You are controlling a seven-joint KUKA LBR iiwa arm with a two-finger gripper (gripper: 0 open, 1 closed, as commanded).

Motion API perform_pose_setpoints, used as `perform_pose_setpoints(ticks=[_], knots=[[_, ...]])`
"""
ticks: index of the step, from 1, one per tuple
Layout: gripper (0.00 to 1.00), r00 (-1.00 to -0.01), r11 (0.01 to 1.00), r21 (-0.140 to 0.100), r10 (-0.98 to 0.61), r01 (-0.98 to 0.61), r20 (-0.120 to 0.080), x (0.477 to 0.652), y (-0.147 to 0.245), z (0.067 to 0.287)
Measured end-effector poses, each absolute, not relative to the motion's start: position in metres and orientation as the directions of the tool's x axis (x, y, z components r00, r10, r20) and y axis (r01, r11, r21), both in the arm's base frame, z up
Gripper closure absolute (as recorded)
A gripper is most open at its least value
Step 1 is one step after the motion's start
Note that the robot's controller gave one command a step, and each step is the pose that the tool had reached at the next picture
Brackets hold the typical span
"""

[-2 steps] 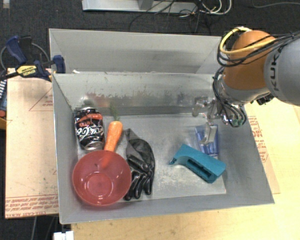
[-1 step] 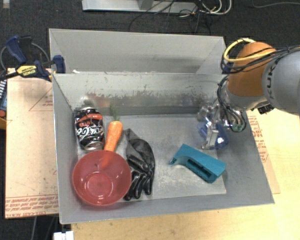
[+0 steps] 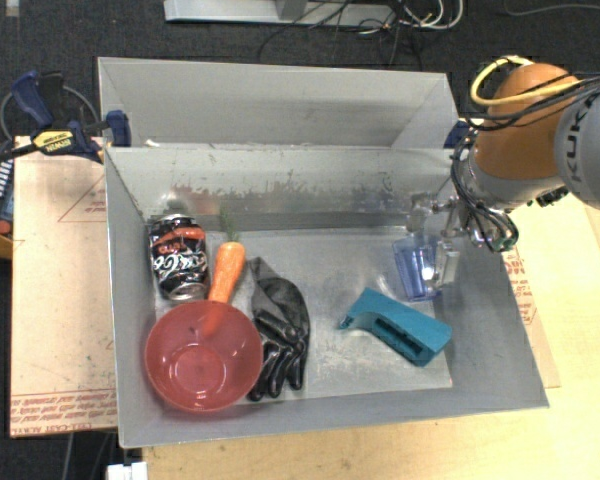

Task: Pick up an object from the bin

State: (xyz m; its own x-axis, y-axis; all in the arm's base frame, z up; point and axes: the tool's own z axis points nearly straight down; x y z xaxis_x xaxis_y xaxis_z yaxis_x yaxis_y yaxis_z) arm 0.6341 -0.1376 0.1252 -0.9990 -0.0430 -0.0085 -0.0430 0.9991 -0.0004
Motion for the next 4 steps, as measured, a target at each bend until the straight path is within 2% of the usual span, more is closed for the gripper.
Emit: perform_pose_setpoints(ticks=[1, 2, 3, 4], knots=[[0.00, -0.985, 0.985, 0.016, 0.171, 0.172, 0.006, 0.632, -0.151, 0.101], [0.00, -0.931, 0.931, -0.001, -0.365, -0.365, -0.011, 0.638, -0.141, 0.083], [1.00, -0.985, 0.985, 0.013, -0.174, -0.175, -0.016, 0.644, -0.143, 0.083], [1.00, -0.985, 0.985, 0.013, -0.174, -0.175, -0.016, 0.644, -0.143, 0.083]])
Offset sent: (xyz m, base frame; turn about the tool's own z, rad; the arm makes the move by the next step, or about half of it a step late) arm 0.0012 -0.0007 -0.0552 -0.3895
